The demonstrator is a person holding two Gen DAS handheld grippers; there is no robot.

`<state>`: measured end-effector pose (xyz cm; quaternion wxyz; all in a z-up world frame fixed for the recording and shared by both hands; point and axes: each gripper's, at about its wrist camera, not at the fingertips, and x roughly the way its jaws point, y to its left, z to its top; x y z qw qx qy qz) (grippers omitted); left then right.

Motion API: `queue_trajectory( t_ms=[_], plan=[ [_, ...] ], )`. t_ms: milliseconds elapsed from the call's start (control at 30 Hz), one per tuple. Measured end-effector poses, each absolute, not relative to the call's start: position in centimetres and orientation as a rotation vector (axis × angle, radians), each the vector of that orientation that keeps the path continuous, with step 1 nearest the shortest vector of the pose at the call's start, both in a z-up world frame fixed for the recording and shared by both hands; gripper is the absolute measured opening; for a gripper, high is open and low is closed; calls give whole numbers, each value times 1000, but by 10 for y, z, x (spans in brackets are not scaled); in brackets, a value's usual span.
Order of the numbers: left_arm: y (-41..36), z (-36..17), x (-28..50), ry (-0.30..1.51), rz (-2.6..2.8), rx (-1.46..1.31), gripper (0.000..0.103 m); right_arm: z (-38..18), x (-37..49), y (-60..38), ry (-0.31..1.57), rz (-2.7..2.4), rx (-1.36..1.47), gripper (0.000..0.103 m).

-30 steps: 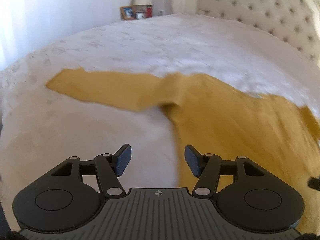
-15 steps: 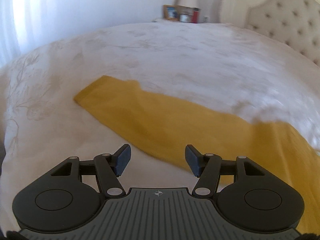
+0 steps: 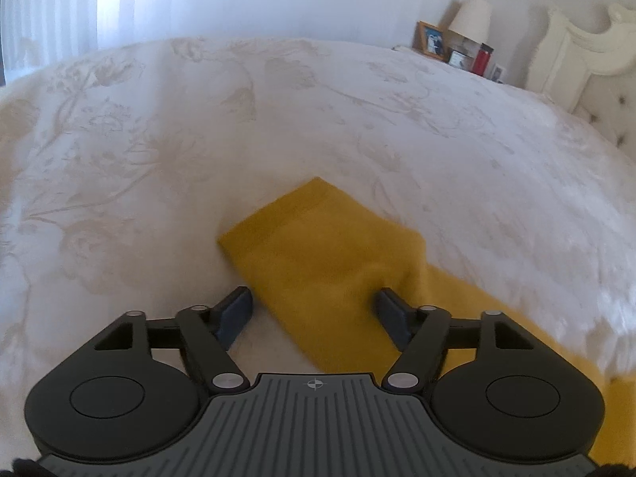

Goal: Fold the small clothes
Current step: 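Move the left gripper to the sweater sleeve cuff and close on it, then lift the sleeve with the left gripper and lay it across the sweater body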

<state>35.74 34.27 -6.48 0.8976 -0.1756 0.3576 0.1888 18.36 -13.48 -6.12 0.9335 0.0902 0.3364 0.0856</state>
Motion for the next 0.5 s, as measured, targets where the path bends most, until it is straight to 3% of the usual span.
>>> queue_trajectory(
  t_ms=[67,100,133,167,500],
  plan=[
    [343,-66,365,746,387,-367,65,-60,182,-133,687,176,176,72],
    [342,-64,366,737,386,-368,34,-60,180,-133,685,176,170,72],
    [343,-62,367,723,380,-374,12,-59,179,-133,685,175,166,72],
    [343,-59,367,718,356,-397,8,-58,178,-134,685,174,164,72],
    [259,26,335,633,144,-336,8,-51,158,-154,694,160,185,72]
  ],
)
